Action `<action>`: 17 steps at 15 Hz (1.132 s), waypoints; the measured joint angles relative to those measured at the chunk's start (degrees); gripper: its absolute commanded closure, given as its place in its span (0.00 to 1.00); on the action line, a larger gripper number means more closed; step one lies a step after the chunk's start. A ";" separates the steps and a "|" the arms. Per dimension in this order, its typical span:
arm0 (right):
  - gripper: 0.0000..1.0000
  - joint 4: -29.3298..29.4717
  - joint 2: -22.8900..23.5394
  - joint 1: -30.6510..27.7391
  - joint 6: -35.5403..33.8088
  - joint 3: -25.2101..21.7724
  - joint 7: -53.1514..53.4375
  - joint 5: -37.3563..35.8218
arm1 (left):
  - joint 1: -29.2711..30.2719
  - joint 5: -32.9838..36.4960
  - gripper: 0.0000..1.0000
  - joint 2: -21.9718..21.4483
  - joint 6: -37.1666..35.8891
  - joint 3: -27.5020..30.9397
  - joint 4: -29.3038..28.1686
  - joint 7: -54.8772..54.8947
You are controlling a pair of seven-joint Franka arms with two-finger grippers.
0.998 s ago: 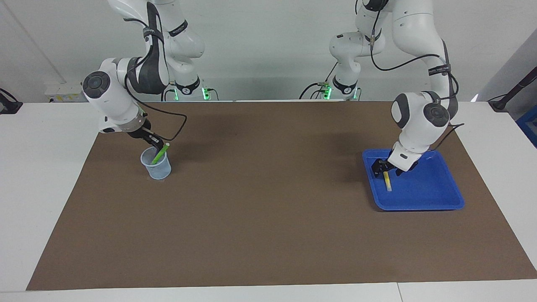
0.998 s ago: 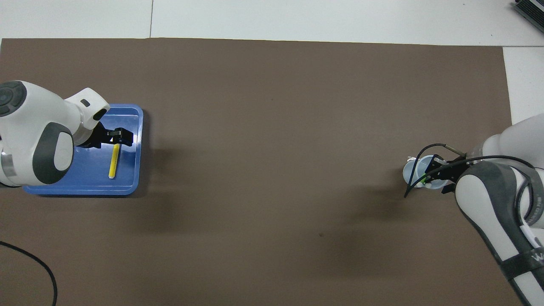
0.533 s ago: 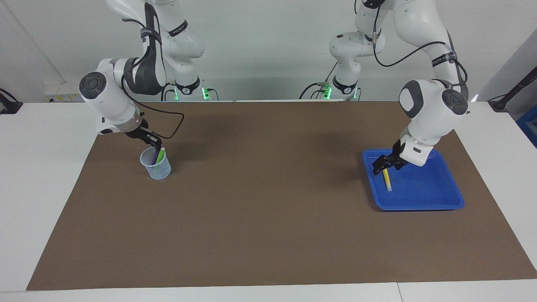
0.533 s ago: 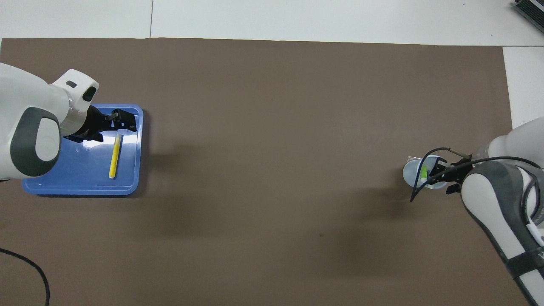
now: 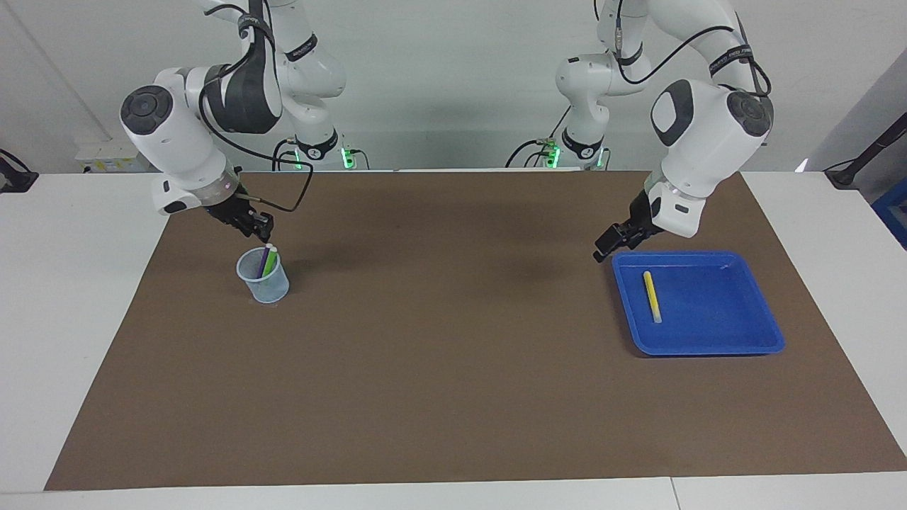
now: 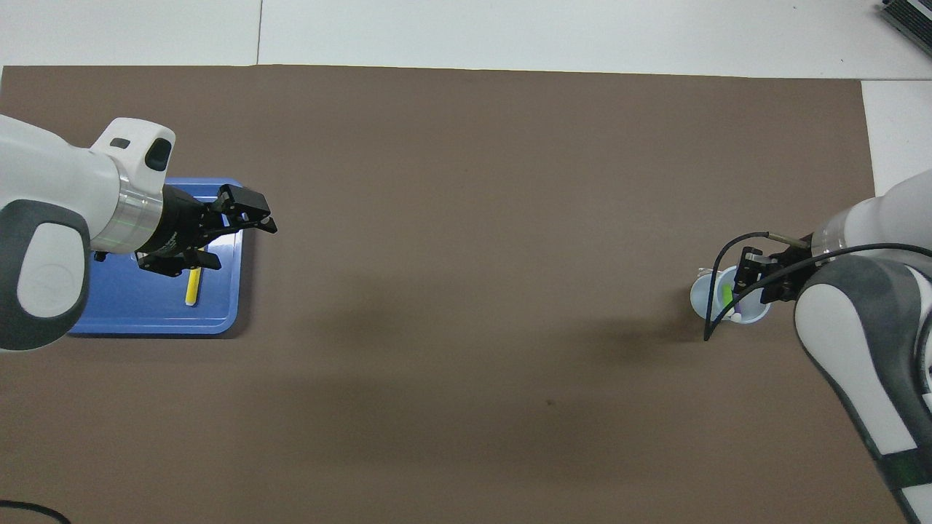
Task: Right arm passes pens to left for tray arrangement
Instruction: 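Lift the left gripper from the tray while the right gripper grasps the green pen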
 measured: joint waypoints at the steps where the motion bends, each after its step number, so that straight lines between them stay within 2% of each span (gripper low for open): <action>1: 0.67 -1.04 0.34 0.29 1.46 0.01 -0.01 0.00 | 0.02 -0.74 0.00 -1.22 -1.30 0.06 -0.01 -1.04; 6: 0.67 -4.69 0.86 0.60 3.51 0.01 -4.74 0.00 | -0.03 -1.65 0.00 -4.58 -2.94 -0.28 -0.01 -8.76; 17: 0.67 -7.20 0.57 0.57 7.45 0.01 -5.84 0.00 | -1.72 -5.13 0.00 -6.81 -3.07 -1.30 -0.01 -19.92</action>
